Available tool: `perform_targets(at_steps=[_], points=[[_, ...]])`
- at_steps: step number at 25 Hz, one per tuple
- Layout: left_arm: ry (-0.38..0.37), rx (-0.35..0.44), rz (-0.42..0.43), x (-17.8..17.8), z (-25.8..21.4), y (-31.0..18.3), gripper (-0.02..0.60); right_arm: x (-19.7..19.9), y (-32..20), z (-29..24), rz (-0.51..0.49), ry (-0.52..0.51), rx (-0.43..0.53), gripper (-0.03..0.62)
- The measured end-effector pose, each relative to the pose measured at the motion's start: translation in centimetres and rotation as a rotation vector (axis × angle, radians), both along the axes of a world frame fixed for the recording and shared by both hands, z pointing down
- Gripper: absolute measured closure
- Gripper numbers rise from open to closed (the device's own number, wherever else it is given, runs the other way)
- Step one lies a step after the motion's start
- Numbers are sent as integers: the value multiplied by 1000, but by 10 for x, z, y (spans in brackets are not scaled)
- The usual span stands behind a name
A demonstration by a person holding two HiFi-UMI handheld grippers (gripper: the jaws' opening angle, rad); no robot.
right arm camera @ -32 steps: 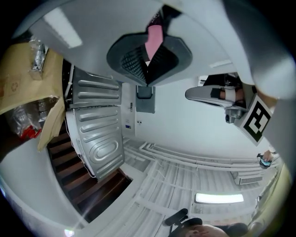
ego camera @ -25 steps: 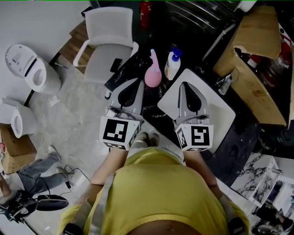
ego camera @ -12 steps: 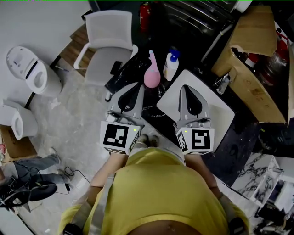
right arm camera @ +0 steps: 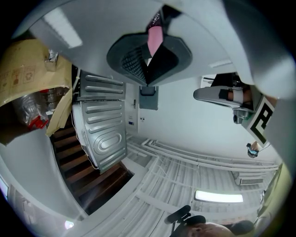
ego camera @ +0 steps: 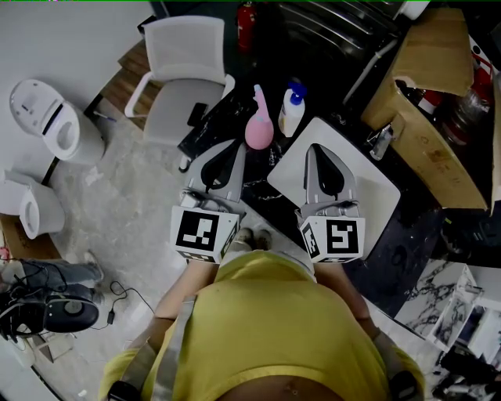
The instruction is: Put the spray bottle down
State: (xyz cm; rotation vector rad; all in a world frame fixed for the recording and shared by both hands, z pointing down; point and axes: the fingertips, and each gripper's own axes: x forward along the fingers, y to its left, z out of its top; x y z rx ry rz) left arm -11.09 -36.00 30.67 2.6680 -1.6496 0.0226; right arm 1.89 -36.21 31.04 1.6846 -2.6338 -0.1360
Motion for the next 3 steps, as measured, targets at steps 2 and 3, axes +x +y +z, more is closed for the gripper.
perform_targets(at_steps=[2, 3], points=[[0, 0, 2, -1, 0, -3, 577, -1, -3, 0, 1, 1, -1, 594], [0, 0, 4, -1, 0, -4, 577, -1, -4, 1, 3, 0, -2, 594]])
